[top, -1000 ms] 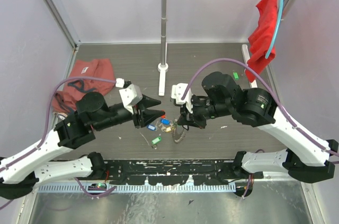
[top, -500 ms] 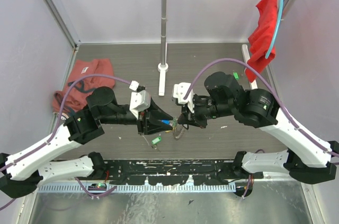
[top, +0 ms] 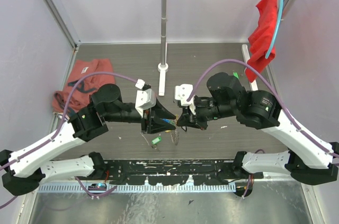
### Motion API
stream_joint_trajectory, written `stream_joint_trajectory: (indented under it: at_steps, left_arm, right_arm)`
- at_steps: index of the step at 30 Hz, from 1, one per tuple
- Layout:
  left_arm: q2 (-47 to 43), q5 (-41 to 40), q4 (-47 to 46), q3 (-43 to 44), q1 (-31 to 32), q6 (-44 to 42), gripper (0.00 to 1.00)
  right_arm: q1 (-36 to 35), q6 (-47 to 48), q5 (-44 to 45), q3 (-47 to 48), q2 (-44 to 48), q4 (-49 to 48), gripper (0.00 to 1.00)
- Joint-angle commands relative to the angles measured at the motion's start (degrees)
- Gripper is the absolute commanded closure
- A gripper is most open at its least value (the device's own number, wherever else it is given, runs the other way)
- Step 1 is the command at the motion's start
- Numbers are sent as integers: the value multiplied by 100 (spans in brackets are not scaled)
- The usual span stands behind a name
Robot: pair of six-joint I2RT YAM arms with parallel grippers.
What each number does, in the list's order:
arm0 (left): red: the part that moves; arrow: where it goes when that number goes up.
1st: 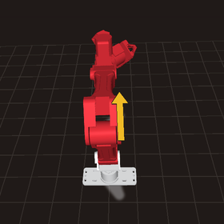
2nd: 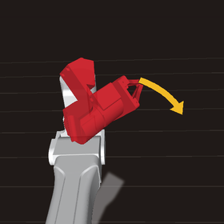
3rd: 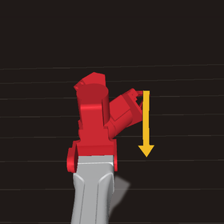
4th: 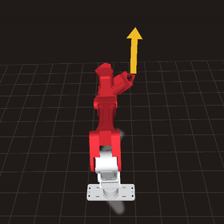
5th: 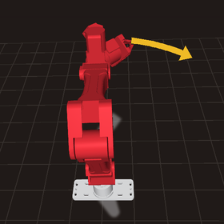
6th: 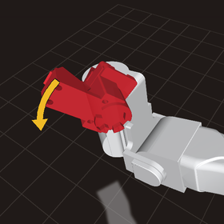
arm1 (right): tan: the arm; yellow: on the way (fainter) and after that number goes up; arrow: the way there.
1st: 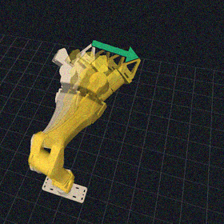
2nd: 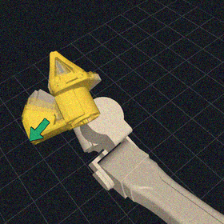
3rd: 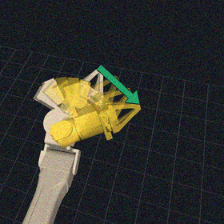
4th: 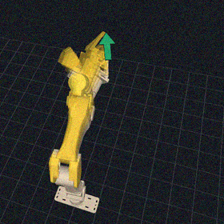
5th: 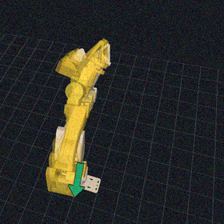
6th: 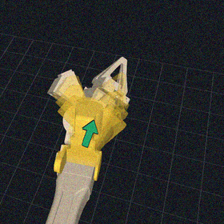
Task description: Put the keys on the keyring
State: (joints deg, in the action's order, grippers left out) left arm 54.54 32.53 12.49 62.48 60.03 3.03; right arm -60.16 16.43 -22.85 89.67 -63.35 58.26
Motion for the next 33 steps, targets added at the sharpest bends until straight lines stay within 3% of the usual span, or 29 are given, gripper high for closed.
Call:
stream_joint_trajectory:
  at_steps: [1, 14, 19, 33]
  left_arm:
    - [27, 82, 42, 240, -25, -64, 58]
    - [117, 107, 199, 307, -18, -134, 73]
    - [146, 100, 207, 359, -19, -151, 69]
    - [216, 100, 341, 382, -18, -223, 72]
  right_arm:
    - [-38, 54, -171, 29, 123, -429, 99]
    - [-47, 27, -158, -15, 132, -450, 99]
    - [-45, 45, -138, -37, 111, -376, 99]
    - [-49, 45, -111, -35, 192, -417, 99]
